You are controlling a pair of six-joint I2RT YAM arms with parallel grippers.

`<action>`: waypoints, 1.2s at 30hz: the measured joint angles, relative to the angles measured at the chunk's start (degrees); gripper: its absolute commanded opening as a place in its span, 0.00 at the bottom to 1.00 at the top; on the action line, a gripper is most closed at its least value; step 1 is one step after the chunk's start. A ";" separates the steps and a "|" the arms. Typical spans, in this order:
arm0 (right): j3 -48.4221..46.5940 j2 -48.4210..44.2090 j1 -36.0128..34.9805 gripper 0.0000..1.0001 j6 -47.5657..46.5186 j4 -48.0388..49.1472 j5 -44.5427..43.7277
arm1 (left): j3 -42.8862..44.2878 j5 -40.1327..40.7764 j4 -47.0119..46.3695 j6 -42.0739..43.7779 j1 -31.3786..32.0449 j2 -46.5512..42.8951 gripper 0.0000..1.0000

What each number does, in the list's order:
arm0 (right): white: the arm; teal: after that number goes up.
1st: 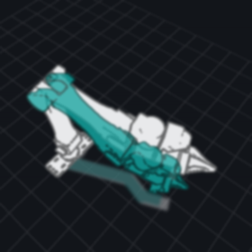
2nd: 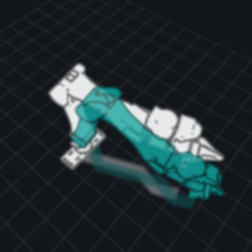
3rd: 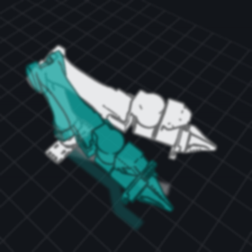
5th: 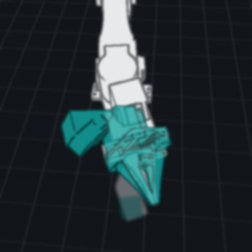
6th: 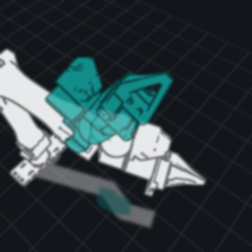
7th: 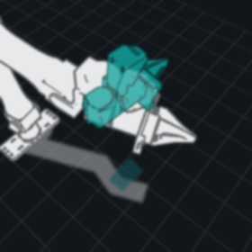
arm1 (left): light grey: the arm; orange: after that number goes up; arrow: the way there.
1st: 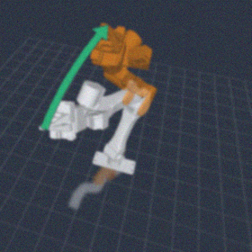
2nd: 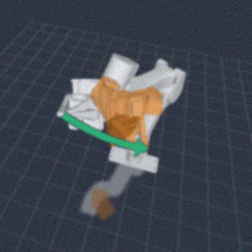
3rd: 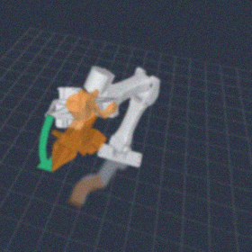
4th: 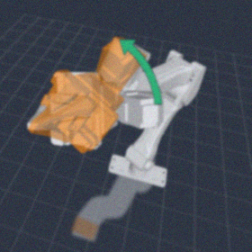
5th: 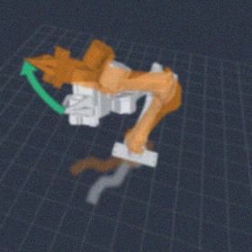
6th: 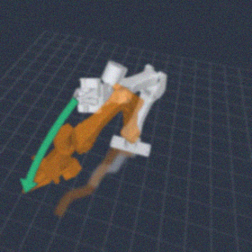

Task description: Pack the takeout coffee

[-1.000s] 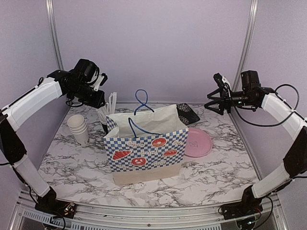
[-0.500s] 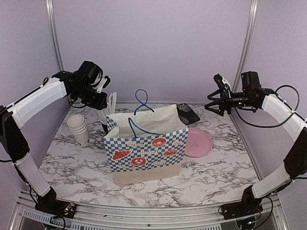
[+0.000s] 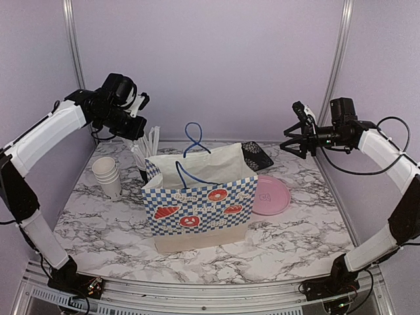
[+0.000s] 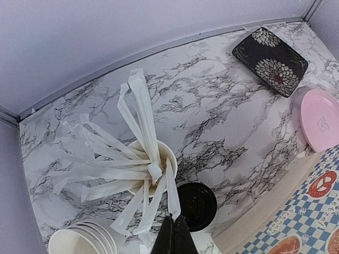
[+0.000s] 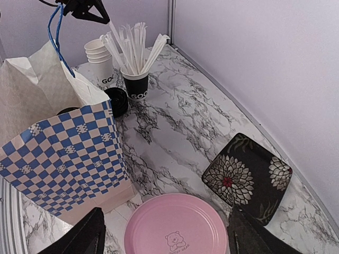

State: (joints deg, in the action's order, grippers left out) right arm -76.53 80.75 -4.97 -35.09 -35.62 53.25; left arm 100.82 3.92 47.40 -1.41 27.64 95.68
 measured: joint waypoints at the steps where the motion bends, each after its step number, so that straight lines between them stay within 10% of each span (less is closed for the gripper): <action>1: 0.00 0.00 0.00 0.76 -0.02 0.00 0.00 | 0.57 0.09 0.57 -0.09 0.00 -0.68 0.00; 13: -1.22 0.28 0.00 0.76 -0.02 -0.59 0.02 | 10.54 0.94 5.86 -1.64 0.42 -14.40 0.00; 36: -2.78 1.20 0.00 0.76 -0.02 -1.38 -0.20 | 10.58 -33.09 -6.32 -9.35 9.25 -15.65 0.00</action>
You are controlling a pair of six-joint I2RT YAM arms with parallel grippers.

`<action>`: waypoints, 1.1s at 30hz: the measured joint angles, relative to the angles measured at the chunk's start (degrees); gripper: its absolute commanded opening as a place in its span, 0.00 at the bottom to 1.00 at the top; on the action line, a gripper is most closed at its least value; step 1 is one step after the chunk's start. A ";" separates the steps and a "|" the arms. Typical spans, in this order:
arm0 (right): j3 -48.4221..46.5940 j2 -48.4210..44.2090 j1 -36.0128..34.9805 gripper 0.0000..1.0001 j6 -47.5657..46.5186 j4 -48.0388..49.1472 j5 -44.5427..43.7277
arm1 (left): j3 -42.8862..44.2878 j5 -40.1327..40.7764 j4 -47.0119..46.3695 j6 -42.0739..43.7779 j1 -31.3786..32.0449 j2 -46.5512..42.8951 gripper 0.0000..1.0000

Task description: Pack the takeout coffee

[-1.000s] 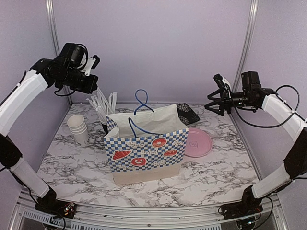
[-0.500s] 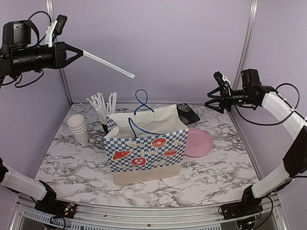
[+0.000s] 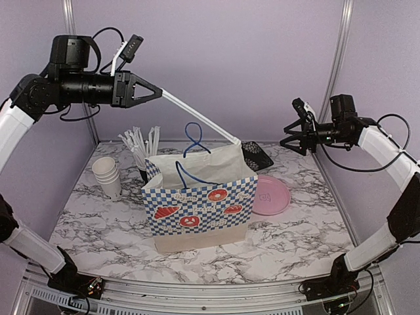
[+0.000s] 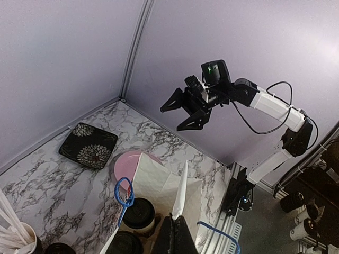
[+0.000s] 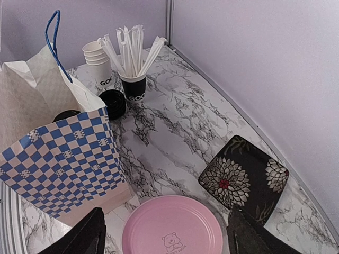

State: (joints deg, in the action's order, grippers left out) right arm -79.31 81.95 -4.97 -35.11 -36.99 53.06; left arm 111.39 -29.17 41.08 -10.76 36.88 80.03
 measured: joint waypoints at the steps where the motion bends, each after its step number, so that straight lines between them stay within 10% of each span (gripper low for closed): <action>1: 0.00 0.00 0.00 0.76 0.00 0.00 -0.09 | -0.85 -0.39 0.09 0.02 0.59 0.90 0.00; 12: 0.07 -0.35 0.00 0.76 0.00 0.04 -0.70 | -7.80 -0.61 0.39 0.46 3.41 4.04 0.00; 16: 0.07 -0.35 0.00 0.77 0.00 0.04 -0.72 | -8.15 -0.63 0.37 0.66 4.79 6.19 0.39; 21: 0.00 -0.35 0.00 0.78 0.07 -0.02 -0.76 | -8.11 0.83 1.33 2.21 5.18 7.74 0.63; 33: -6.29 -0.35 0.00 0.99 8.11 2.23 -8.09 | -2.14 17.11 5.70 8.66 0.98 6.86 0.82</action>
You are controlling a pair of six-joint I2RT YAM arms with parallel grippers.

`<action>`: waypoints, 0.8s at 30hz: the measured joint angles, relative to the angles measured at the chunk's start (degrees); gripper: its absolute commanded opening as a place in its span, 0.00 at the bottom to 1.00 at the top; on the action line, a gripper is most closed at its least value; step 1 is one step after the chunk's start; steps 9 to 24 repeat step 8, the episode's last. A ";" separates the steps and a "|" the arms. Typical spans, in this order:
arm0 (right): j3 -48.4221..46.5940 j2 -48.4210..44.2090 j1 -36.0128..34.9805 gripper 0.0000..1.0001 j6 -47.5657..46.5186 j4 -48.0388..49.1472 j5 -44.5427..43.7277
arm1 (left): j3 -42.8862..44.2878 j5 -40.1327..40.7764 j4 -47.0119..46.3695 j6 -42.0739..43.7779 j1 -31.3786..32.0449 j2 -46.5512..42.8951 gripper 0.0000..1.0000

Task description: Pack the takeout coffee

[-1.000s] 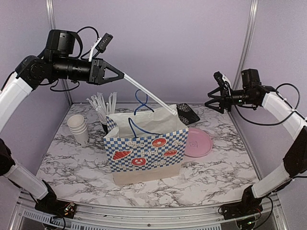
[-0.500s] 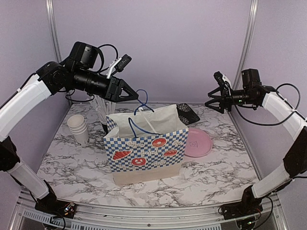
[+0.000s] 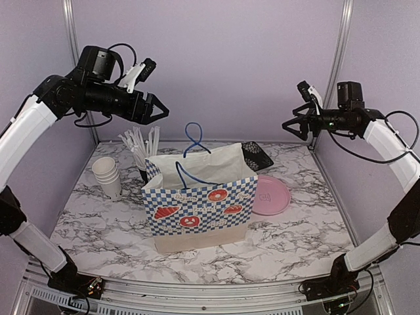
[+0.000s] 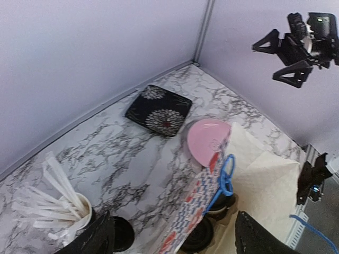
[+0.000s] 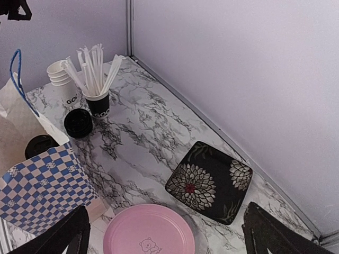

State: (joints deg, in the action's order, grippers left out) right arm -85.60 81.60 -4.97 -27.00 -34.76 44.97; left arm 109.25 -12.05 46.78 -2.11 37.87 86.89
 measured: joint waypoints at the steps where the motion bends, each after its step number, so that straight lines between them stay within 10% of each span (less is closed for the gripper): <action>1: -0.15 -0.09 0.00 0.98 1.27 0.87 -1.68 | 0.00 2.12 0.13 0.07 -1.09 -0.13 0.83; 8: -0.15 -1.22 0.00 0.99 11.50 8.07 -18.23 | -6.25 21.03 -2.01 1.73 -6.86 -4.81 0.96; 24: -0.15 -1.22 0.00 0.99 11.50 8.07 -18.23 | -6.25 21.03 -2.01 1.73 -6.86 -4.81 0.96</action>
